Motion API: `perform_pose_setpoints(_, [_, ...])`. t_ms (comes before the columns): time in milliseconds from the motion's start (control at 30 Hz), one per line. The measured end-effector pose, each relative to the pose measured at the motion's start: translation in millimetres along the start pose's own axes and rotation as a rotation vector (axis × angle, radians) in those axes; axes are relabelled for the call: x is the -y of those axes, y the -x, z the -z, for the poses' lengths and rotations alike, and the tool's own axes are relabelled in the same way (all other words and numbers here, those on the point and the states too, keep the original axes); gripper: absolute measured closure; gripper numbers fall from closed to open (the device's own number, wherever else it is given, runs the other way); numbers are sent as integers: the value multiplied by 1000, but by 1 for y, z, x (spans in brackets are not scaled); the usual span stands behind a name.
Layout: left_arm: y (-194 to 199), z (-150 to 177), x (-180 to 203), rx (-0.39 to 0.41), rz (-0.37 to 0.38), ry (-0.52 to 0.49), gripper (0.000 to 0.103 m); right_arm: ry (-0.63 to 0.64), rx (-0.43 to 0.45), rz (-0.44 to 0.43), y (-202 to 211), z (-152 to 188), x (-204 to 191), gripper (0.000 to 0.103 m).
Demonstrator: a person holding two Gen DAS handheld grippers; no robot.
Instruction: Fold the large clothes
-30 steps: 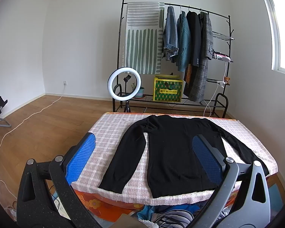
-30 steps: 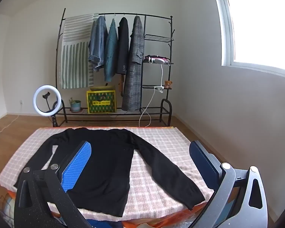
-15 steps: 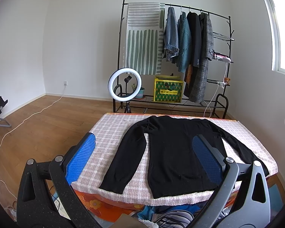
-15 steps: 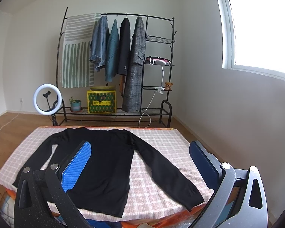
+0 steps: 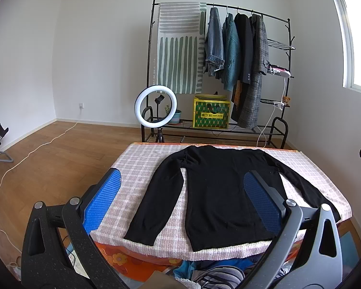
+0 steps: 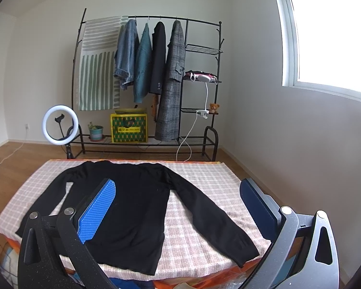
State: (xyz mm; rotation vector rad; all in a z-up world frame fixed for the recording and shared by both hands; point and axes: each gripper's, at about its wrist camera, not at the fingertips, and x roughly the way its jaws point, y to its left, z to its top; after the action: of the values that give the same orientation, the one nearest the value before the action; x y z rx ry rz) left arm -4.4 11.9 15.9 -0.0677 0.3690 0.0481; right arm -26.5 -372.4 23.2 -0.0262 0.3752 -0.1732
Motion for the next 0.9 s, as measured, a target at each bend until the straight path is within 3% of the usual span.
perform_pose_setpoints(900, [-5, 10, -8, -11, -27, -2, 0, 5, -13, -23, -2, 1, -7, 0])
